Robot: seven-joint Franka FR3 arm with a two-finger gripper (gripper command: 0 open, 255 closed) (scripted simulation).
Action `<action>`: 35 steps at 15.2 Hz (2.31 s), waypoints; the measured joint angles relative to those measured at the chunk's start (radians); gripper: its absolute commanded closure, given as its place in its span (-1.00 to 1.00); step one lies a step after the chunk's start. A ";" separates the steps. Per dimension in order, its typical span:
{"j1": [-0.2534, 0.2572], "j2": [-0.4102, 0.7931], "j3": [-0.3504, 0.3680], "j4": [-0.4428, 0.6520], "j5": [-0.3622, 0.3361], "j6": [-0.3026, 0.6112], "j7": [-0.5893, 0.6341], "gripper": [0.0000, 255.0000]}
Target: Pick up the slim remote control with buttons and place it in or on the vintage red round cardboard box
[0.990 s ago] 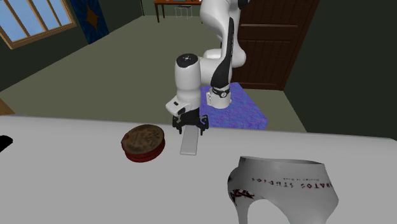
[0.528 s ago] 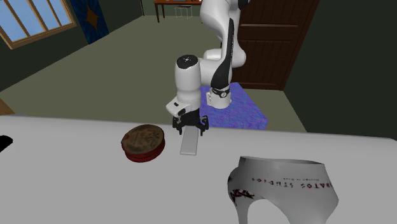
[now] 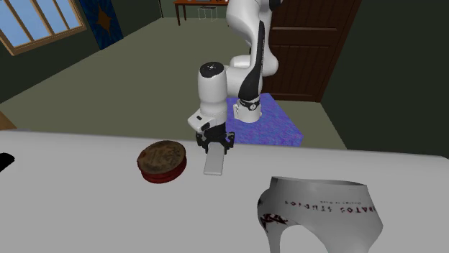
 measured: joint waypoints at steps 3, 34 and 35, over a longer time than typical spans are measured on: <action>0.000 -0.004 0.000 0.004 -0.002 -0.007 0.002 1.00; -0.068 0.057 -0.086 0.407 0.029 -0.358 -0.165 1.00; -0.080 0.098 -0.096 0.448 0.052 -0.363 -0.195 1.00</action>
